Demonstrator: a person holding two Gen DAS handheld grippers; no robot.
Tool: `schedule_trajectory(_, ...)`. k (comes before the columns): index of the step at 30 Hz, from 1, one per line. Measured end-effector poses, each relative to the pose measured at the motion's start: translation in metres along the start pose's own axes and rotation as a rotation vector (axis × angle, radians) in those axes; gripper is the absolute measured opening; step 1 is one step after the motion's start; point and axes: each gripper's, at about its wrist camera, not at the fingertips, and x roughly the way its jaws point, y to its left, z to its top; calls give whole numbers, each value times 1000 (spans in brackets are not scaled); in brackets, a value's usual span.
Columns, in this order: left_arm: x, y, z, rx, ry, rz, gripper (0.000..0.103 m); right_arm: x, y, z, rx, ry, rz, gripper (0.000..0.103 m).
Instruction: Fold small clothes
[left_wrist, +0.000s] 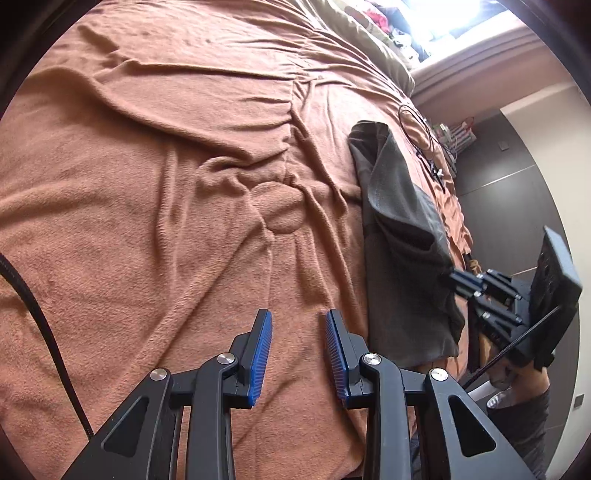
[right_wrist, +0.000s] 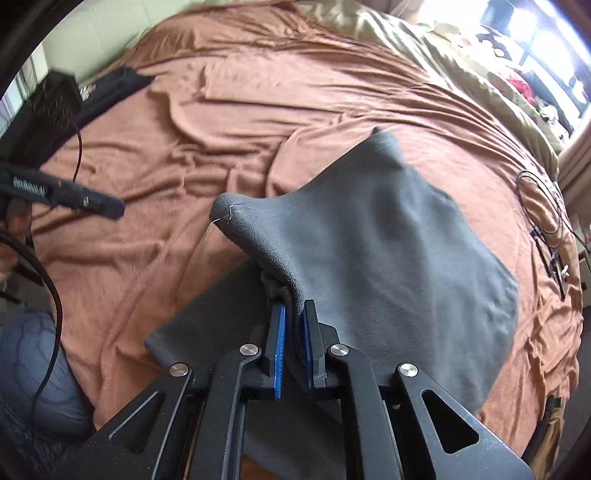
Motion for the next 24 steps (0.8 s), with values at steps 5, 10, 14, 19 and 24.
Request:
schedule_trajectory(5, 8, -14, 3, 21, 10, 6, 32, -25, -33, -2, 87, -84, -29, 4)
schedule_trajectory(10, 17, -25, 7, 38, 20, 14, 32, -42, -69, -12, 201, -149, -60, 4)
schedule_trajectory(14, 22, -34, 10, 49, 25, 18, 32, -52, -88, -21, 284, -182, -80, 4)
schedule_trajectory(19, 30, -44, 16, 66, 33, 19, 32, -47, -117, -36, 407, -199, -79, 4)
schedule_trajectory(24, 41, -49, 21, 74, 47, 22, 32, -29, -154, -49, 548, -187, -69, 4)
